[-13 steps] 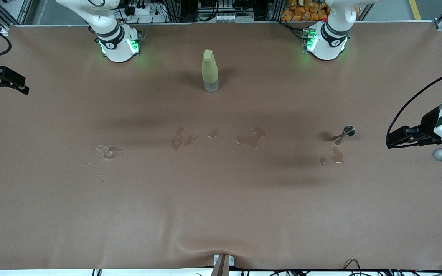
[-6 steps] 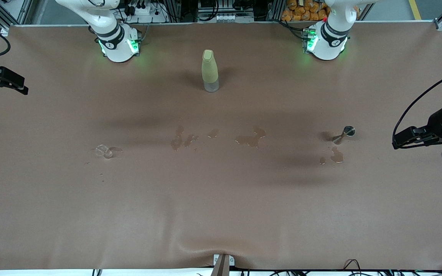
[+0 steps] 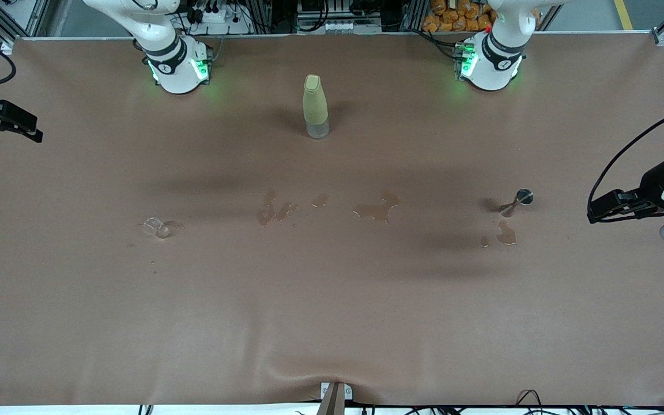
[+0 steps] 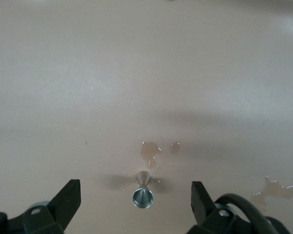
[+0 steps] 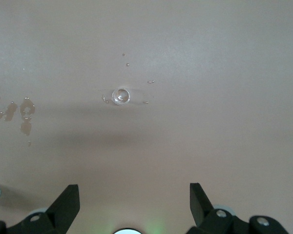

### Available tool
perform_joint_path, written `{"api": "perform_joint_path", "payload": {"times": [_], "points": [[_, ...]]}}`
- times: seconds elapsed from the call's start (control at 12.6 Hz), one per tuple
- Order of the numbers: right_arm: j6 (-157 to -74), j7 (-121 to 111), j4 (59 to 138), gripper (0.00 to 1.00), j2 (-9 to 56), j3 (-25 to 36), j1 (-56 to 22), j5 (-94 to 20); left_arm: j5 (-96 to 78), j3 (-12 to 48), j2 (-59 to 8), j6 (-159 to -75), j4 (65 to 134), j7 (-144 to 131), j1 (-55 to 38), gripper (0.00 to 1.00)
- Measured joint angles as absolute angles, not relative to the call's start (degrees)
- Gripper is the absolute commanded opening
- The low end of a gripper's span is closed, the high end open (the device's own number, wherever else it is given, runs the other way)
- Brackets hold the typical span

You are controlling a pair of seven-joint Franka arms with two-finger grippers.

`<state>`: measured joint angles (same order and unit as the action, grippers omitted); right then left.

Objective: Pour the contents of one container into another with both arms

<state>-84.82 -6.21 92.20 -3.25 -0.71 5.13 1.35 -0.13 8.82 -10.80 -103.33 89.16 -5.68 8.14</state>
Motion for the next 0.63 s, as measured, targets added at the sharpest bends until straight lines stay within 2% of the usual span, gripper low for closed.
{"api": "perform_joint_path", "payload": {"times": [0.63], "points": [[-84.81,-5.23,92.20,1.00,-3.20,-0.66,4.90,-1.17,-0.13,9.40,-10.56,-102.31,89.15,-5.55,7.82,1.00]]}}
